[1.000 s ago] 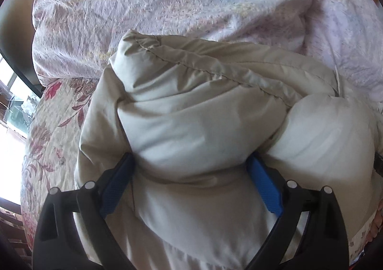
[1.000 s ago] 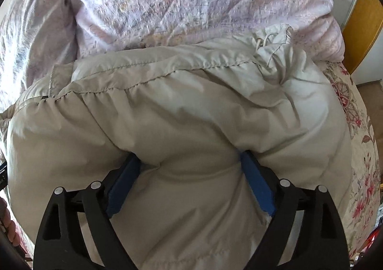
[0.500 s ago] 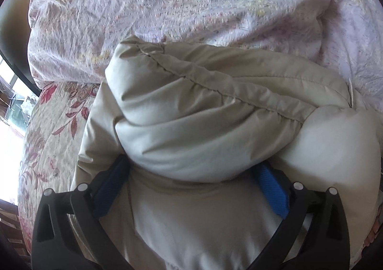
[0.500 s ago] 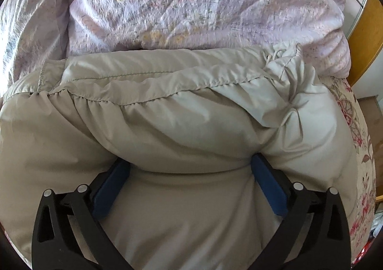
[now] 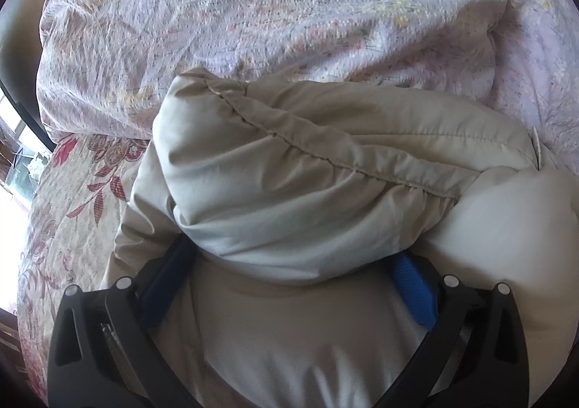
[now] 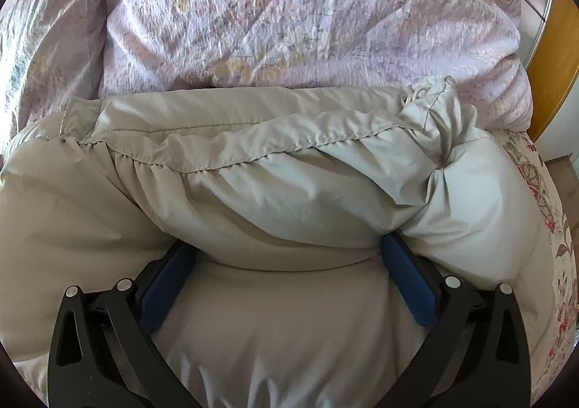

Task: Fold large clothes
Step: 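Press down on the folded jacket with both open tools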

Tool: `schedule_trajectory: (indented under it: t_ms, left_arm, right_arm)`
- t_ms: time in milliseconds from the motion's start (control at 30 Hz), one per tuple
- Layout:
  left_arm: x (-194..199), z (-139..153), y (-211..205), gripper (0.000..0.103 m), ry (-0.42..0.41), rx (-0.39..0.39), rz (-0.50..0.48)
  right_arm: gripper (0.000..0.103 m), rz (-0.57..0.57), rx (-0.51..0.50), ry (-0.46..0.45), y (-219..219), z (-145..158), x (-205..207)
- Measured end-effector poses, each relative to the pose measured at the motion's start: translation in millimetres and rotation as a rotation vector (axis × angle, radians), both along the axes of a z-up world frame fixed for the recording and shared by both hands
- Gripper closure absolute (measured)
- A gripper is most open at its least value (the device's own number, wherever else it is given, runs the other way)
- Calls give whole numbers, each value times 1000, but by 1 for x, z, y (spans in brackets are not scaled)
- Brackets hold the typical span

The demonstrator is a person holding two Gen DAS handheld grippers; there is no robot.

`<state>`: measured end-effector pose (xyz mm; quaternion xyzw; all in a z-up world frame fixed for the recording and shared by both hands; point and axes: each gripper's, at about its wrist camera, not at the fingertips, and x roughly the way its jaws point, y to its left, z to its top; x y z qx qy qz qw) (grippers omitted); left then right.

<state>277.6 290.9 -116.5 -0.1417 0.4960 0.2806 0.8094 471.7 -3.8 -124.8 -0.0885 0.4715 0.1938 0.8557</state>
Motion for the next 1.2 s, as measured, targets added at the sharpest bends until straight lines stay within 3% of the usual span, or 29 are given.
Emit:
schedule_trajectory:
  t_ms: [500,1200]
  left_arm:
    - [-10,-6,-9,2,-98,81,11]
    - [-10,-16,-20,2,-121,103,7]
  right_arm:
    - [1,-2,48,-95,2,-4,-2]
    - [1,-14,62,-118,-1,-5,-7]
